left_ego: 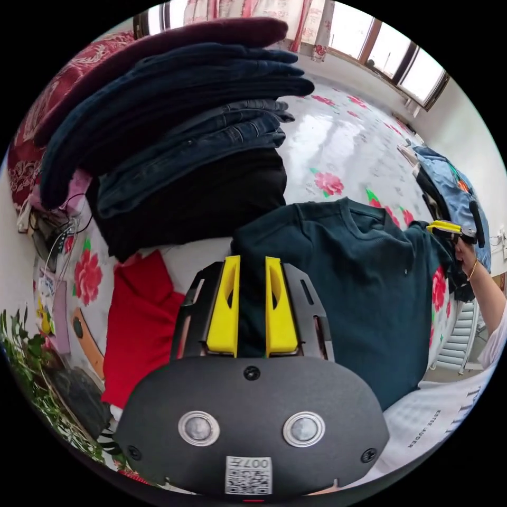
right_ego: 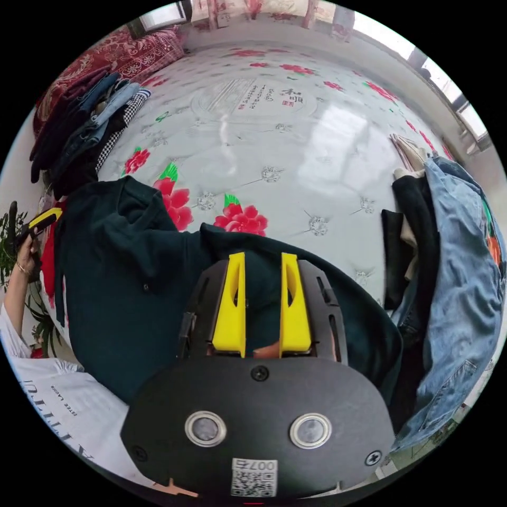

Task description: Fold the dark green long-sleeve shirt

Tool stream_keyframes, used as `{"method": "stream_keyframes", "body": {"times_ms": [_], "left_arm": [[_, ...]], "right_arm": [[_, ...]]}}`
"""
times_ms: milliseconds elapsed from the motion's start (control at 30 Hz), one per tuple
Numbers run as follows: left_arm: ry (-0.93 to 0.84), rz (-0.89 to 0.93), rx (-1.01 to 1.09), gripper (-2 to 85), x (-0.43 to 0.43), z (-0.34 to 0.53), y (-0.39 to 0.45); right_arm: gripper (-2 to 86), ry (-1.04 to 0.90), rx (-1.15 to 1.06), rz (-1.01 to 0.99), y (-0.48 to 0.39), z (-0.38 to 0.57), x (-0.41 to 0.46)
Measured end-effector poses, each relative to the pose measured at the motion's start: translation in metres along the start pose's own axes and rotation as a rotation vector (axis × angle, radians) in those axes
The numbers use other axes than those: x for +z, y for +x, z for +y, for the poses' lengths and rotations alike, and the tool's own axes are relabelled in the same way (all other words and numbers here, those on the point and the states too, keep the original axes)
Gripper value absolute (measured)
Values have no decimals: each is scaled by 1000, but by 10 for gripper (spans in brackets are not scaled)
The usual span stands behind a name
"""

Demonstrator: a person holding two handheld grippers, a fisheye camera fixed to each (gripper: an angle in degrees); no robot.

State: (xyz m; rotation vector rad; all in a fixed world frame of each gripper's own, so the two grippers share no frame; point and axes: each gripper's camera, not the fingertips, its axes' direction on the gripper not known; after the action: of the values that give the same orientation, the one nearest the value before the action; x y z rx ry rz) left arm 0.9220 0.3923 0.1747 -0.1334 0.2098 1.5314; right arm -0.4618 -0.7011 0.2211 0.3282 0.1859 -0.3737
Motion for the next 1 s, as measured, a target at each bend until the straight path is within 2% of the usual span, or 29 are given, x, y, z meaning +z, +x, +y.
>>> {"method": "stream_keyframes", "body": {"times_ms": [67, 100, 233, 333, 367, 400, 467, 567, 667, 767, 933, 1000], "left_arm": [[-42, -21, 8, 81, 21, -12, 12], [-92, -60, 13, 73, 39, -14, 20], [6, -250, 75, 41, 41, 5, 48], [29, -237, 79, 41, 35, 18, 54], [35, -221, 67, 41, 33, 20, 53], [39, -201, 49, 43, 30, 22, 51], [36, -185, 43, 46, 27, 23, 49], [20, -144, 14, 49, 23, 23, 43], [16, -119, -11, 50, 20, 25, 38], [22, -122, -2, 50, 18, 31, 36], [27, -109, 4, 48, 15, 42, 28], [31, -106, 10, 47, 15, 46, 25]], "right_arm": [[39, -100, -60, 26, -9, -7, 27], [26, 11, -95, 38, -12, -1, 20], [7, -40, -71, 232, 5, 39, 32], [5, 35, 178, 97, 45, 90, 25], [7, 62, 272, -33, 58, 103, 21], [9, 70, 309, -133, 63, 109, 18], [15, 131, 310, -140, 56, 110, 2], [20, 288, 177, -129, 19, 93, -35], [22, 298, 2, -193, -25, 49, -44], [25, 235, -138, -214, -72, -1, -28], [26, -16, -302, -197, -141, -52, 35], [11, 37, -356, -101, -159, -49, 36]]}}
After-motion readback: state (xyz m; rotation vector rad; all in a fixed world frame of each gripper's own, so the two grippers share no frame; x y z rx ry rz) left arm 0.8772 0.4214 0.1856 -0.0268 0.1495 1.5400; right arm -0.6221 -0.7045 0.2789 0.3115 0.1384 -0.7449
